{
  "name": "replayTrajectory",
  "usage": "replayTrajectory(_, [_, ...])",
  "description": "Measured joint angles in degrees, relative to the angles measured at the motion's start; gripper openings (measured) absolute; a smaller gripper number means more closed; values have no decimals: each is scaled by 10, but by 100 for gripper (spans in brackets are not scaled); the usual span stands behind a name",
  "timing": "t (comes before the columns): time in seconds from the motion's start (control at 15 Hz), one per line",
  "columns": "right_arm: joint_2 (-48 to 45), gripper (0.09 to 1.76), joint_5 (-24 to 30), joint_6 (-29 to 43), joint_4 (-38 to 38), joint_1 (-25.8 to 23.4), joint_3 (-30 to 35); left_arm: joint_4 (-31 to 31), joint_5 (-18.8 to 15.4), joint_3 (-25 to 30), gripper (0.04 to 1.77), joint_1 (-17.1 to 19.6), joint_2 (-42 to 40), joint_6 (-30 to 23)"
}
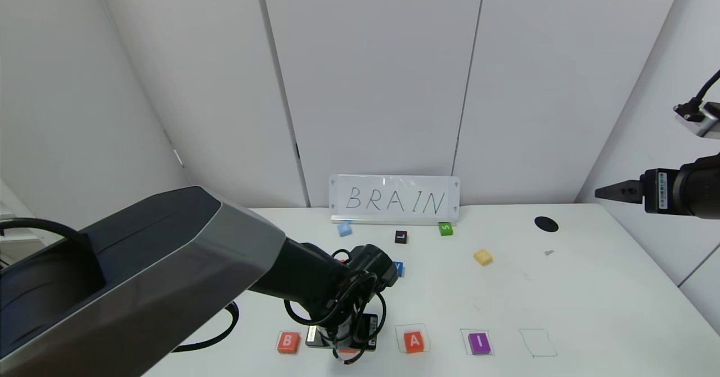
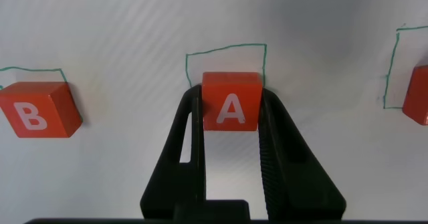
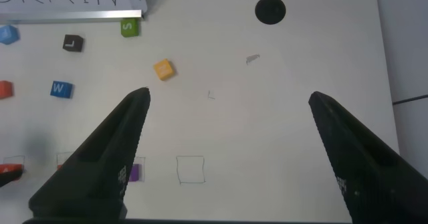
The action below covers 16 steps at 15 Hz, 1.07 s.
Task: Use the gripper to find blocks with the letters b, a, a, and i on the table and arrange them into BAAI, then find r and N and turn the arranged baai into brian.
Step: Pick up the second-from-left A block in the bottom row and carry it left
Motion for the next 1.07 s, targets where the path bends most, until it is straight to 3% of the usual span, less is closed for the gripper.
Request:
replayTrajectory(0.6, [0,171,2,0,1,-6,-4,7,5,4,52,15,-57,4])
replayTrajectory(0.8, [-1,171,2,0,1,-7,-4,8,2,1,52,55,-82,11])
replayTrajectory(1.07, [-1,171,2,0,1,-7,-4,9,-2,-13,52,146,-114,83])
